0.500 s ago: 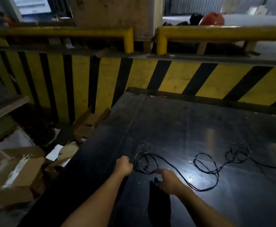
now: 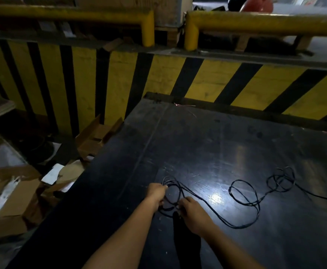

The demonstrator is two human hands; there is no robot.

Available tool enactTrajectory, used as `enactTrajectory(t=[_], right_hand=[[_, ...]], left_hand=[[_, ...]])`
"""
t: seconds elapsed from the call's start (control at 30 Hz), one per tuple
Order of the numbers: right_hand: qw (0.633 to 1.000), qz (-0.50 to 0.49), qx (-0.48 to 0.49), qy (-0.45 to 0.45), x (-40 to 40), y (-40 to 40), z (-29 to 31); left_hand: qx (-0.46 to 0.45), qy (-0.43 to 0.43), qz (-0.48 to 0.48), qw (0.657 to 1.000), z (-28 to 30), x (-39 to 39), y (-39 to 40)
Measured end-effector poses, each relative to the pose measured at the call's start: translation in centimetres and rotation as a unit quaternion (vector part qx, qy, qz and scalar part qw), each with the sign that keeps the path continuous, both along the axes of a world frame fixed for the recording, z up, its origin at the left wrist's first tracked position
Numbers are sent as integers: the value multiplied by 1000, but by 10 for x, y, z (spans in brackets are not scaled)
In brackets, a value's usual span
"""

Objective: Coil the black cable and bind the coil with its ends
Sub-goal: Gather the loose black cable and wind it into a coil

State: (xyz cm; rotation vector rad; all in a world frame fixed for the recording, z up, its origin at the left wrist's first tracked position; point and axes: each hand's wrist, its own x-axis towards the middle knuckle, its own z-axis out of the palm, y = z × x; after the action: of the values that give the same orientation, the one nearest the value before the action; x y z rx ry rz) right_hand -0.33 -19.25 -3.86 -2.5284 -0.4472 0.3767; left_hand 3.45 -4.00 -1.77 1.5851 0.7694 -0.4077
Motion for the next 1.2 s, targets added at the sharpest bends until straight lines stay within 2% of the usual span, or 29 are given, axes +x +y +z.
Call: enactTrajectory(t=[0.13, 0.27, 0.4, 0.53, 0.6, 0.7, 0.77, 0.83, 0.9, 1.0, 1.07, 1.13, 1.2], right_hand=[[987, -105, 117, 11, -2, -28, 31], [964, -177, 190, -61, -1, -50, 79], [913, -276, 288, -83, 12, -85, 130], [829, -368, 417, -55, 18, -130, 177], [817, -402, 411, -49, 21, -156, 192], [868, -423, 255, -55, 21, -185, 211], [917, -380, 110, -57, 13, -187, 230], [945, -318, -4, -77, 2, -177, 251], [956, -275, 16, -99, -6, -164, 271], [971, -171, 136, -96, -19, -147, 293], [974, -120, 131, -142, -27, -146, 302], [966, -112, 125, -195, -34, -154, 307], [958, -116, 131, -228, -37, -169, 309]], left_hand=[[-91, -22, 29, 995, 33, -2, 1], [-90, -88, -14, 992, 72, -2, -8], [-49, -148, -74, 985, 115, -8, -14], [22, -205, -136, 969, 162, -13, -13], [65, -238, -180, 952, 187, -18, -16], [102, -280, -224, 928, 222, -27, -33], [112, -311, -256, 908, 243, -33, -52], [125, -336, -293, 886, 260, -38, -75], [152, -354, -324, 864, 277, -43, -98], [201, -372, -366, 829, 300, -50, -128], [213, -377, -393, 811, 313, -56, -143], [188, -381, -383, 820, 324, -63, -151], [98, -379, -297, 871, 335, -66, -154]])
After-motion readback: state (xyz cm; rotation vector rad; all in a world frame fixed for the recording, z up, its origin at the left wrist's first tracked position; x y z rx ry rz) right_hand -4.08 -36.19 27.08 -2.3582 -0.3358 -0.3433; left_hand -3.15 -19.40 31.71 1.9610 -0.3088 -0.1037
